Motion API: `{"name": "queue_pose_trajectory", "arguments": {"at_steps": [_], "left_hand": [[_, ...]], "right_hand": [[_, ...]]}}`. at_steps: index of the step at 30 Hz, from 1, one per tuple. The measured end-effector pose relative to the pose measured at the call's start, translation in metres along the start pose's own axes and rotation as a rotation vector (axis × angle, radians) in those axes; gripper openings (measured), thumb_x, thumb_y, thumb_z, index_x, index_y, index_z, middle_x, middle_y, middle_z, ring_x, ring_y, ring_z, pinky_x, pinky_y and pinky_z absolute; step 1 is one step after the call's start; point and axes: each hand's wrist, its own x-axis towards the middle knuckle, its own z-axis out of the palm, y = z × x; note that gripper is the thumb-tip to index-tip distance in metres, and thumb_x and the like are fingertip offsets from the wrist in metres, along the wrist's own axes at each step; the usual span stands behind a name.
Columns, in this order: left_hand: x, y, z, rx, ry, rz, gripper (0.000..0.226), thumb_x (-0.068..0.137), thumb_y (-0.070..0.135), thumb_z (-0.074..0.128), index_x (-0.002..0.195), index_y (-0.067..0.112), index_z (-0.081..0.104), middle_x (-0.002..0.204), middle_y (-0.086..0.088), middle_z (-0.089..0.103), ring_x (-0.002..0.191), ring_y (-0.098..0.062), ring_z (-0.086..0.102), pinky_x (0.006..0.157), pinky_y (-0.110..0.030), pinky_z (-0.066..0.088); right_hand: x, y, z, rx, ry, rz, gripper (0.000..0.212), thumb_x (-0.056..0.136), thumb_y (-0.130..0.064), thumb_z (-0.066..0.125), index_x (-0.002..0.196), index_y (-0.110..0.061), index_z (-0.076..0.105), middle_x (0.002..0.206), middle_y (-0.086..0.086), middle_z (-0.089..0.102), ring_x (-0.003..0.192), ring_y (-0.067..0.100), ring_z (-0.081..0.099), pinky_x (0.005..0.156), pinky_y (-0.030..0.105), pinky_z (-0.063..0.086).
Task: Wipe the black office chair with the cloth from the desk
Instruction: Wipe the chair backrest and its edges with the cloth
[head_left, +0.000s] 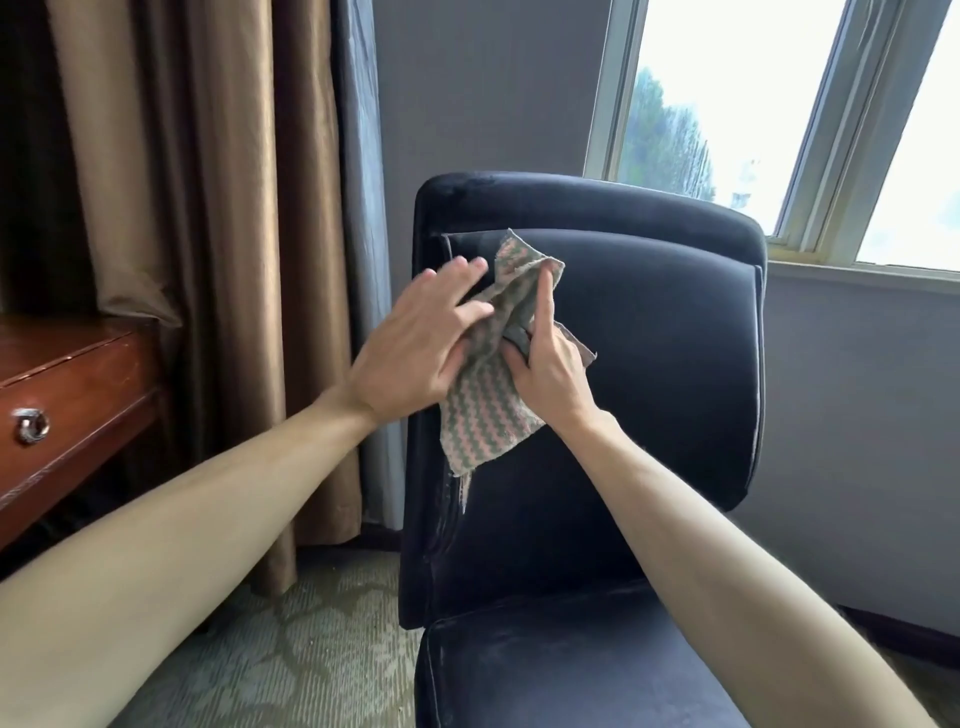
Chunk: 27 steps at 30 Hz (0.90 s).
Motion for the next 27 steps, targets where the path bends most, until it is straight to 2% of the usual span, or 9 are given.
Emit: {"name": "queue_pose_trajectory", "arguments": {"at_steps": [5, 9, 11, 14, 18, 20, 22, 25, 27], "left_hand": [[-0.003, 0.007, 0.011, 0.226, -0.148, 0.185, 0.048, 0.095, 0.019, 0.051, 0.141, 0.004, 0.048, 0.155, -0.011, 0.033, 0.146, -0.029, 0.022, 0.119, -0.046, 0.018], [-0.004, -0.003, 0.009, 0.291, -0.191, 0.164, 0.055, 0.084, -0.003, 0.042, 0.137, 0.002, 0.051, 0.147, -0.011, 0.045, 0.142, -0.033, 0.031, 0.116, -0.05, 0.025], [-0.007, -0.007, 0.005, 0.288, -0.203, 0.146, 0.061, 0.079, -0.005, 0.038, 0.138, 0.005, 0.052, 0.144, -0.012, 0.049, 0.14, -0.034, 0.035, 0.115, -0.05, 0.027], [-0.008, -0.007, 0.004, 0.313, -0.179, 0.137, 0.06, 0.078, 0.0, 0.036, 0.133, 0.009, 0.058, 0.139, -0.013, 0.054, 0.134, -0.037, 0.042, 0.114, -0.051, 0.028], [-0.01, 0.009, 0.016, 0.313, -0.098, 0.009, 0.044, 0.089, 0.014, 0.044, 0.128, 0.005, 0.062, 0.135, -0.015, 0.057, 0.134, -0.034, 0.044, 0.115, -0.05, 0.029], [-0.016, 0.015, 0.023, 0.294, -0.13, -0.063, 0.054, 0.092, 0.036, 0.049, 0.134, 0.002, 0.055, 0.142, -0.016, 0.05, 0.141, -0.032, 0.034, 0.117, -0.048, 0.023], [-0.022, 0.019, 0.026, 0.278, -0.201, -0.097, 0.069, 0.089, 0.051, 0.052, 0.14, 0.004, 0.048, 0.149, -0.018, 0.04, 0.145, -0.032, 0.025, 0.119, -0.048, 0.016], [-0.032, 0.027, 0.028, 0.266, -0.256, -0.102, 0.067, 0.091, 0.051, 0.049, 0.146, 0.014, 0.042, 0.154, -0.02, 0.031, 0.147, -0.034, 0.017, 0.12, -0.047, 0.011], [-0.039, 0.036, 0.027, 0.257, -0.252, -0.122, 0.061, 0.093, 0.045, 0.048, 0.145, 0.014, 0.044, 0.153, -0.022, 0.031, 0.146, -0.035, 0.018, 0.12, -0.047, 0.011]], "right_hand": [[0.006, 0.005, -0.009, 0.022, -0.053, -0.13, 0.071, 0.088, -0.003, 0.061, 0.151, -0.01, 0.028, 0.153, 0.009, 0.037, 0.141, 0.021, 0.034, 0.114, 0.033, 0.031], [0.012, 0.008, -0.022, 0.105, -0.138, 0.038, 0.094, 0.082, -0.01, 0.069, 0.153, -0.034, 0.013, 0.134, 0.0, 0.059, 0.117, 0.019, 0.059, 0.102, 0.029, 0.045], [0.013, 0.01, -0.027, 0.132, -0.029, 0.051, 0.094, 0.078, -0.008, 0.069, 0.154, -0.028, 0.016, 0.118, -0.007, 0.068, 0.103, 0.014, 0.066, 0.096, 0.025, 0.047], [0.014, 0.005, -0.029, 0.067, 0.137, 0.062, 0.071, 0.08, -0.011, 0.066, 0.145, -0.02, 0.039, 0.094, -0.013, 0.072, 0.088, 0.01, 0.069, 0.091, 0.026, 0.048], [-0.023, -0.004, -0.012, -0.143, 0.23, -0.077, 0.022, 0.078, -0.011, 0.066, 0.1, -0.013, 0.066, 0.077, -0.007, 0.066, 0.067, 0.021, 0.063, 0.075, 0.038, 0.049], [-0.06, -0.001, 0.002, -0.206, 0.177, -0.143, 0.015, 0.076, -0.013, 0.066, 0.091, -0.012, 0.067, 0.084, -0.001, 0.065, 0.073, 0.022, 0.062, 0.068, 0.038, 0.048], [-0.098, 0.006, 0.014, -0.276, 0.065, -0.129, 0.03, 0.077, -0.017, 0.07, 0.105, -0.009, 0.066, 0.106, 0.006, 0.062, 0.095, 0.025, 0.06, 0.075, 0.042, 0.049], [-0.124, 0.013, 0.023, -0.369, -0.019, 0.007, 0.053, 0.084, -0.029, 0.067, 0.132, -0.012, 0.054, 0.143, 0.016, 0.042, 0.134, 0.031, 0.038, 0.1, 0.044, 0.036], [-0.119, 0.01, 0.022, -0.368, -0.015, 0.1, 0.056, 0.087, -0.03, 0.06, 0.14, -0.015, 0.047, 0.152, 0.016, 0.031, 0.143, 0.032, 0.025, 0.106, 0.048, 0.03]]}}
